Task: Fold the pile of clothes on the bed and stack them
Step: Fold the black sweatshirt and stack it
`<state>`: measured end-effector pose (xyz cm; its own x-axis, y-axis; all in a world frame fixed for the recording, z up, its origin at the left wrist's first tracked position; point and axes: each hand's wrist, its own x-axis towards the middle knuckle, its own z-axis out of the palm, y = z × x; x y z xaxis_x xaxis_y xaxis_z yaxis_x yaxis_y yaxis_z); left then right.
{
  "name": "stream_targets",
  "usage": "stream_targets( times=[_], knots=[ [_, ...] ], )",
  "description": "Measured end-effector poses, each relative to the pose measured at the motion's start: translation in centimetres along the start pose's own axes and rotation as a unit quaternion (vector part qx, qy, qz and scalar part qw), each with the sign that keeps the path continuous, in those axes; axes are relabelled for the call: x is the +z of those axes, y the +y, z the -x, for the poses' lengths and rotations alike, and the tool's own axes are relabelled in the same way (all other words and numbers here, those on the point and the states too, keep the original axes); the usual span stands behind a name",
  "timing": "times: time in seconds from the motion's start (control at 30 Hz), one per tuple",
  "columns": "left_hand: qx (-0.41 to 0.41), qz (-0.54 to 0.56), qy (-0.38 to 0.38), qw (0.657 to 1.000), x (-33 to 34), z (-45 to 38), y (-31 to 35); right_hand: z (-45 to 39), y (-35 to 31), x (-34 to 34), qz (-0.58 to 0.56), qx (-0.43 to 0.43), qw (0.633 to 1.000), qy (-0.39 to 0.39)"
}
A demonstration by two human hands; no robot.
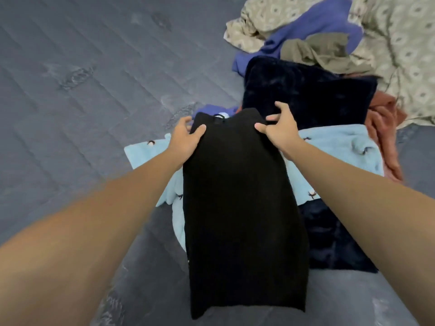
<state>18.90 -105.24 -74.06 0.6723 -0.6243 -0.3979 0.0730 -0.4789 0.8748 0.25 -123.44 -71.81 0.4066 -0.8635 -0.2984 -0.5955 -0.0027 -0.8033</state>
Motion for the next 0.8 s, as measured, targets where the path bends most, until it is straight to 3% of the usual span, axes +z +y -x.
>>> stream_targets(
  times=[0.13, 0.37, 0.47, 0.63, 0.8],
  knots=[
    [-0.008, 0.017, 0.038, 0.999, 0.4, 1.3, -5.7, 2.3, 5.7, 1.8, 0.041, -0.036, 0.998, 0.012],
    [0.076, -0.065, 0.088, 0.991, 0.3, 9.8, -7.2, 9.4, 8.2, 0.4, 0.064, -0.078, 0.994, 0.039],
    [0.040, -0.071, 0.083, 0.993, 0.2, 12.2, -7.6, 11.8, 8.7, -0.2, 0.100, -0.097, 0.989, 0.040],
    [0.087, -0.114, 0.109, 0.984, 0.3, 15.4, -9.3, 14.4, 10.4, -0.3, 0.046, -0.040, 0.998, 0.028],
    [-0.062, 0.032, 0.048, 0.996, 1.3, 18.9, -12.1, 16.6, 13.5, -0.9, 0.048, 0.043, 0.998, -0.001]
  ],
)
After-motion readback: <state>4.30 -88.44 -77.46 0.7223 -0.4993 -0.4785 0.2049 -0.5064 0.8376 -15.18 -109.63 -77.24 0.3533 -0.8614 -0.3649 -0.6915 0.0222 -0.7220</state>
